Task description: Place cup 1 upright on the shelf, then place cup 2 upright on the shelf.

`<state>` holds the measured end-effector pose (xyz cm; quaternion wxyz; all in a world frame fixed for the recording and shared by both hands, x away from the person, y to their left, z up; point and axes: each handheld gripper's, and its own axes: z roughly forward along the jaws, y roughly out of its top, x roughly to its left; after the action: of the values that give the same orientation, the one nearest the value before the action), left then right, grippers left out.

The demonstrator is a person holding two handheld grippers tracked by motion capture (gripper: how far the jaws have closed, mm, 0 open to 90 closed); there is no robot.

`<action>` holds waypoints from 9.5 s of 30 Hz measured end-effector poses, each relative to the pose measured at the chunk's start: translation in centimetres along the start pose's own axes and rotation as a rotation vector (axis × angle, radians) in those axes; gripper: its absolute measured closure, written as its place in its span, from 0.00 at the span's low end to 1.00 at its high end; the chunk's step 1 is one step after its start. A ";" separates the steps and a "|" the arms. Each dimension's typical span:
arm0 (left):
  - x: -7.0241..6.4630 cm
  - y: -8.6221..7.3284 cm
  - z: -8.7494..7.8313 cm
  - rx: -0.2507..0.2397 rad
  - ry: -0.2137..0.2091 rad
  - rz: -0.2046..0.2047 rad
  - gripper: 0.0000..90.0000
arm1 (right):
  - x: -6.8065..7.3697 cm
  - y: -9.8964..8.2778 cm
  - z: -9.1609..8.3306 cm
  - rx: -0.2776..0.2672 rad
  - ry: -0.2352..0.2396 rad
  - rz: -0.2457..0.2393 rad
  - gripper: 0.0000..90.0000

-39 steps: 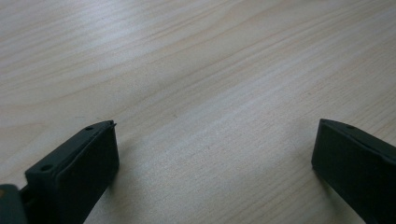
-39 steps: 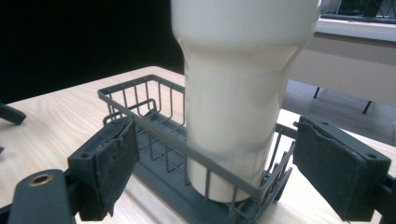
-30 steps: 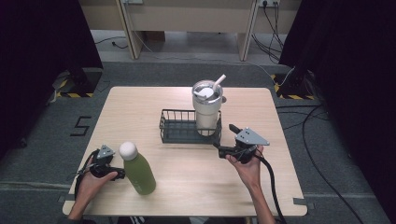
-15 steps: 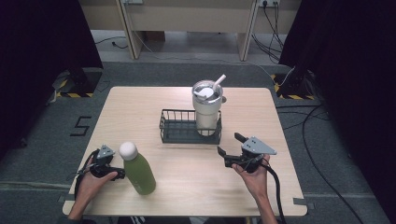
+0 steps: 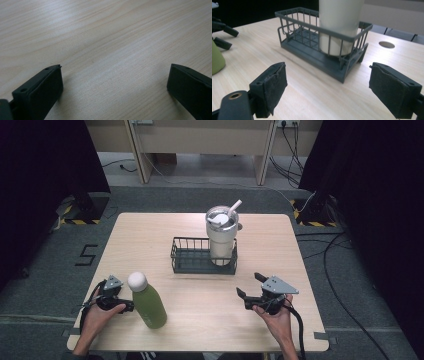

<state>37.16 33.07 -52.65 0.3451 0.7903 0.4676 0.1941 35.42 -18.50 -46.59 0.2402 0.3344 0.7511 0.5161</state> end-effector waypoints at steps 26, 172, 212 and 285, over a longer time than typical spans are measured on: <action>0.0 0.0 0.0 0.000 0.000 0.001 0.00 | 0.7 -3.4 -0.8 0.238 -0.014 -0.011 0.17; -9.4 -3.8 -8.8 -0.402 -0.299 0.058 0.17 | 0.9 -5.7 -0.3 0.420 -0.022 0.026 0.10; -11.0 -1.0 -4.8 -0.460 -0.245 0.095 0.17 | 0.9 -5.7 -0.2 0.422 -0.018 0.024 0.08; -9.0 8.4 -4.0 -0.491 -0.265 0.118 0.23 | 0.9 -5.7 -0.2 0.423 -0.016 0.020 0.07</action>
<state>35.37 23.93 -43.64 0.5722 0.7275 0.3108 0.2163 33.28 -19.36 -51.91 0.1653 0.3891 0.8374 0.3464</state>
